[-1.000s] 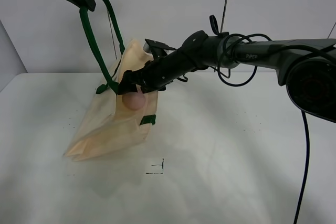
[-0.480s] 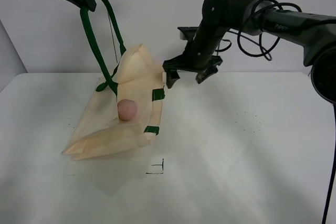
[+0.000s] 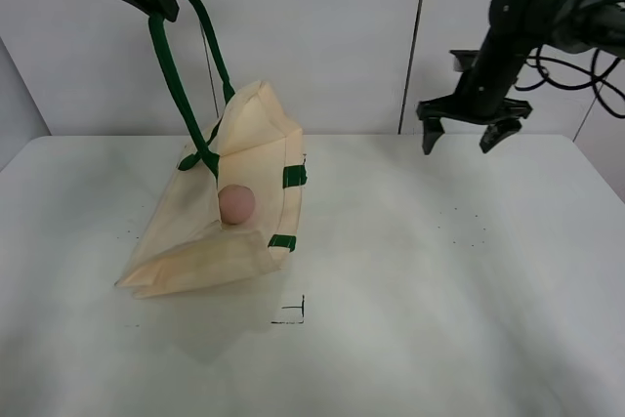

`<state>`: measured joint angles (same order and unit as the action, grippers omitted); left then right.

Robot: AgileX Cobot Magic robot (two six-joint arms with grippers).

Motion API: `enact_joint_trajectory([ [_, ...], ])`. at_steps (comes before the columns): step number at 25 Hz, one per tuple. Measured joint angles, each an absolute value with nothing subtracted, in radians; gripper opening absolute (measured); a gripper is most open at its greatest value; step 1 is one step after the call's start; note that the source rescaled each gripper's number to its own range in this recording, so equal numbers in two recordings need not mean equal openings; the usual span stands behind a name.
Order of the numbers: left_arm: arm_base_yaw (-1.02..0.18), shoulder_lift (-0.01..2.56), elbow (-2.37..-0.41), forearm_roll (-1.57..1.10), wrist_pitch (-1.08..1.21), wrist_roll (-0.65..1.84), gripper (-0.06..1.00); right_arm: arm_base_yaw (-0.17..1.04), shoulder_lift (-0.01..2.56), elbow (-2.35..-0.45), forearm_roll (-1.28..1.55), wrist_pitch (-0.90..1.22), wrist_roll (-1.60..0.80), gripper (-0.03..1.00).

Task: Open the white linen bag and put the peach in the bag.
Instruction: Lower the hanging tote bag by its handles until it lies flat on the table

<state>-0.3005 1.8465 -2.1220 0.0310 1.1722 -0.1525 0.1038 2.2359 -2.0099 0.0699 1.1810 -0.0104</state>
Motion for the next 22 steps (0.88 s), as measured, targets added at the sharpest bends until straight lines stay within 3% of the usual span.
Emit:
enact_joint_trajectory([
  [4,-0.3,1.846,-2.122,0.031,1.172,-0.153,0.0,-0.005,2.23,-2.009,0.065,1.209,-0.01,1.0],
  [14,-0.3,1.846,-2.122,0.031,1.172,-0.153,0.0,0.012,2.048,-1.886,0.064,1.209,-0.034,1.0],
  [22,-0.3,1.846,-2.122,0.031,1.172,-0.153,0.0,0.014,1.532,-1.285,0.059,1.21,-0.034,1.0],
])
